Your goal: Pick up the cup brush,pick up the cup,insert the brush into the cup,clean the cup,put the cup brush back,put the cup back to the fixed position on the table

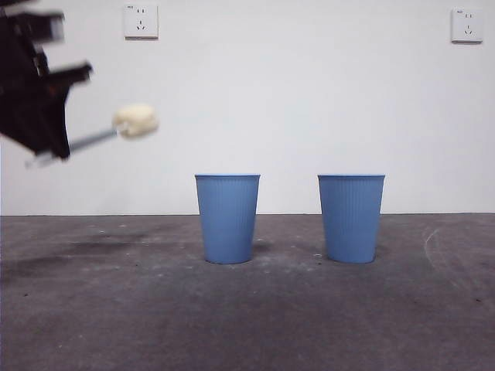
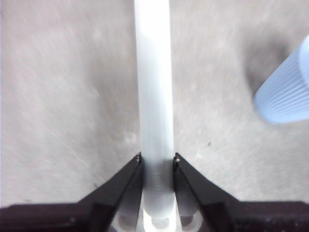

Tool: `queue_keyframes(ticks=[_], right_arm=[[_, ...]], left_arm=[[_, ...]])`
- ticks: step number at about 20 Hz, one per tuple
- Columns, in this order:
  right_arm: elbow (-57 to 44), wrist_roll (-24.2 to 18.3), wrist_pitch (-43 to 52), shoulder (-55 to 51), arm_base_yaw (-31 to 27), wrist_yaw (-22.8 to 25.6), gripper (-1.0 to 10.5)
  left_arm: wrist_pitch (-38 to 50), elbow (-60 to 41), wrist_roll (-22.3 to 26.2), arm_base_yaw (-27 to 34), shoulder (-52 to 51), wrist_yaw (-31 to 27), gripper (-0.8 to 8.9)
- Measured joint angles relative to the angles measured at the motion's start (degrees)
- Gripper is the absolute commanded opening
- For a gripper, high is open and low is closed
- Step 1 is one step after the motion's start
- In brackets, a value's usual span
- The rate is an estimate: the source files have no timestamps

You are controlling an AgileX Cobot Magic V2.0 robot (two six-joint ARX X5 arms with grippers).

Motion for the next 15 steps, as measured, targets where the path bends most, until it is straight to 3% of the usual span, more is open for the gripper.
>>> queue_keyframes(ticks=[2,6,10,15], right_arm=[[0.0,0.0,0.22,0.22,0.0,0.0,6.3],[-0.7,-0.04,6.21,2.16,1.86,-1.49,6.3],[-10.88,0.28,18.43,2.6,2.97,-3.8,6.3],[-23.47,5.68,35.98,3.34,5.51,-5.2,6.2]], left_arm=[[-2.14,1.16,1.01,0.42,-3.45,0.31,-0.09],[-7.06,1.25,2.03,1.18,-12.85,6.82,-0.09],[-11.87,1.25,2.45,1.38,-23.56,10.29,-0.09],[-20.59,1.22,3.63,1.38,-33.0,13.07,-0.09]])
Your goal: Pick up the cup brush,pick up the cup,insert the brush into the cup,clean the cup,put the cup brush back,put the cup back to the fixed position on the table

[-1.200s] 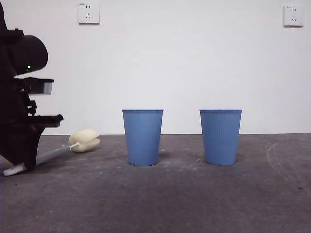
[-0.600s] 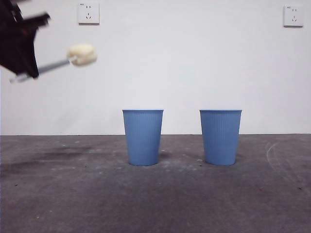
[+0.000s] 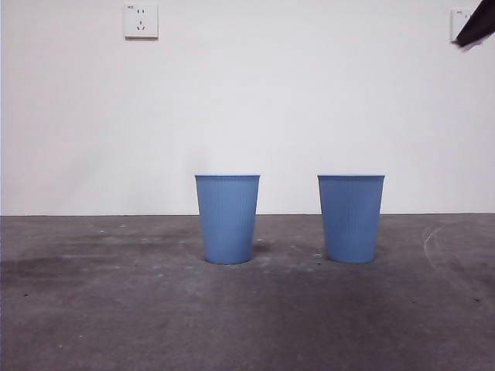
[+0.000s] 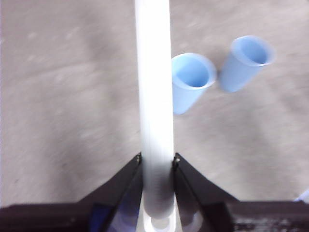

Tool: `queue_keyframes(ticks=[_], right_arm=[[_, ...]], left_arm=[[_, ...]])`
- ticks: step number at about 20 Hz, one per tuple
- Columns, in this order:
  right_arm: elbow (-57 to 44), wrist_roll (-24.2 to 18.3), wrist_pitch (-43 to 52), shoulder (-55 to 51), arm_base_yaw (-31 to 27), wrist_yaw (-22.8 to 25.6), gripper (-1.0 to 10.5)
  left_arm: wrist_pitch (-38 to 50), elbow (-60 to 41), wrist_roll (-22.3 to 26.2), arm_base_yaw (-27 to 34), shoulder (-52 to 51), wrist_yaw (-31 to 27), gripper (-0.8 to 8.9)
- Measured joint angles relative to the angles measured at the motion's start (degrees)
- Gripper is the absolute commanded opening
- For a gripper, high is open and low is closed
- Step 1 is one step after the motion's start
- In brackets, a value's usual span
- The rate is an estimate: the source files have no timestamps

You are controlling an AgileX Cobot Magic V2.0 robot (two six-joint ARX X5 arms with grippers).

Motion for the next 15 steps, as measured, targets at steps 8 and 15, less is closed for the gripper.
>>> queue_keyframes(ticks=[8,15], right_arm=[[-14.14,4.7,27.41,11.13,15.93,16.96,6.2],[-16.5,3.8,53.27,29.59,18.82,25.27,6.2]], left_arm=[[-5.86,-0.17,0.11,0.0,-6.27,0.74,-0.09],[-6.69,-0.22,0.33,-0.17,-6.36,1.05,-0.09]])
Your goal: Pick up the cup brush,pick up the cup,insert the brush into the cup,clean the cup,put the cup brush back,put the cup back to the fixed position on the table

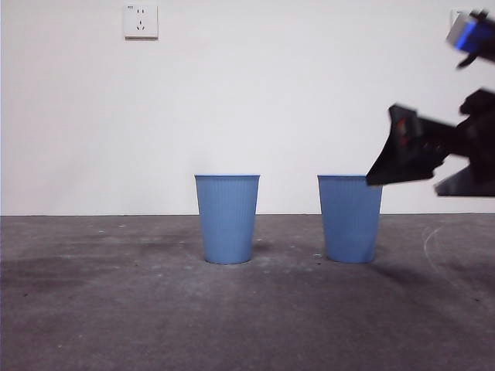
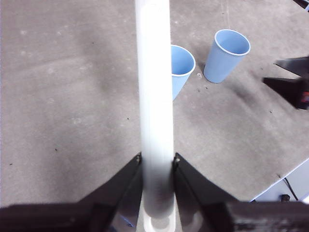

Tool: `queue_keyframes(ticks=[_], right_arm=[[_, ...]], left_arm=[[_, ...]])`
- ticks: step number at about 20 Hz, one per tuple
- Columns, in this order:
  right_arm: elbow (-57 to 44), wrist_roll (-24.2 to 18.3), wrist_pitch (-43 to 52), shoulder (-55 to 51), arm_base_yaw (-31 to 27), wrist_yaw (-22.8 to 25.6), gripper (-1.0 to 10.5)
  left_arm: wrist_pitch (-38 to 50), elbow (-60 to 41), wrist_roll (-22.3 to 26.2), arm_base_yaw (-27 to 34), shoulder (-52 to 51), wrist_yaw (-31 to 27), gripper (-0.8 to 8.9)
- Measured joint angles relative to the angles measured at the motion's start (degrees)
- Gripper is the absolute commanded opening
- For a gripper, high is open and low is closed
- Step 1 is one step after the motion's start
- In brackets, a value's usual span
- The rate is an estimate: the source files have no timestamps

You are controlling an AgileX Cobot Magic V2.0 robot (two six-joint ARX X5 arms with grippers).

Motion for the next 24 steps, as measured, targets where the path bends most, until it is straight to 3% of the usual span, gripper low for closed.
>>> queue_keyframes(ticks=[8,24], right_arm=[[0.42,-0.5,21.64,21.07,0.02,-0.02,6.3],[13.66,-1.57,26.69,38.69,0.0,-0.09,6.3]], left_arm=[[-0.02,0.0,0.48,0.0,0.0,0.0,-0.09],[-0.11,0.0,1.05,-1.33,0.02,0.0,-0.09]])
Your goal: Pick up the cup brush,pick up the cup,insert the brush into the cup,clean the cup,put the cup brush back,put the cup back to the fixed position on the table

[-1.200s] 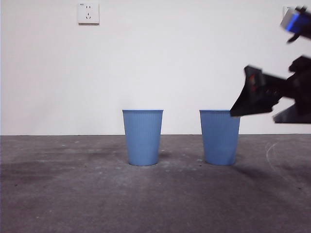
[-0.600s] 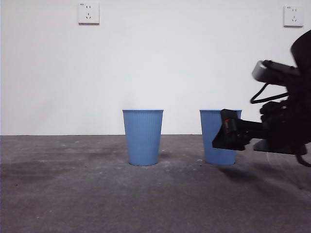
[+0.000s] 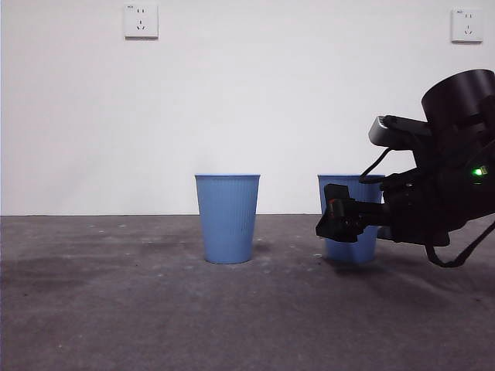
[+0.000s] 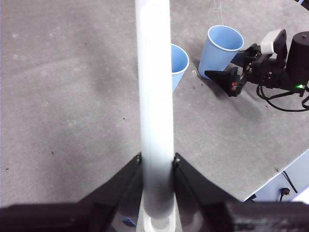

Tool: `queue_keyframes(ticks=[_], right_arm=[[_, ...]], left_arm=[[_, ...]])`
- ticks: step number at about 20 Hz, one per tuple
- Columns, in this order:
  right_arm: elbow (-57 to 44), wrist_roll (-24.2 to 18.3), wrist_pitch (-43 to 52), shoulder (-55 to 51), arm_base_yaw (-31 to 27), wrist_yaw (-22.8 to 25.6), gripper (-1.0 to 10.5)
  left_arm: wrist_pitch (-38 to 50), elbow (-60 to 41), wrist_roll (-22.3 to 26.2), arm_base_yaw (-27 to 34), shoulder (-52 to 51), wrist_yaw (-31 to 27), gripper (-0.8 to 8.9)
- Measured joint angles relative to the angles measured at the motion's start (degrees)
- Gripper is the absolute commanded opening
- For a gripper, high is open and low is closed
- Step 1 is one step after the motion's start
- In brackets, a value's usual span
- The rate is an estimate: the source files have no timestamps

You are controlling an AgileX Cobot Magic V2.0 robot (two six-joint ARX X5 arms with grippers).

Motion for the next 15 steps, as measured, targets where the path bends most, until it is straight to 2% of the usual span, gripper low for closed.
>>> queue_keyframes(ticks=[2,4,7,13,15], right_arm=[[0.59,0.0,0.98,0.66,0.0,0.04,6.2],[0.9,0.0,1.11,0.9,0.0,0.11,5.2],[1.18,0.0,1.09,1.01,0.02,0.61,4.6],[1.64,-0.22,0.66,1.29,0.02,1.55,1.6],[1.75,-0.26,0.42,1.29,0.02,1.55,1.4]], left_arm=[[0.0,0.0,0.02,0.0,-0.02,0.0,-0.09],[0.0,0.0,0.04,0.0,-0.02,0.0,-0.09],[-0.02,0.0,0.04,0.0,-0.02,0.0,-0.09],[-0.02,0.0,0.26,-0.07,-0.02,0.0,-0.09],[-0.02,0.0,0.46,-0.55,0.0,0.0,-0.09]])
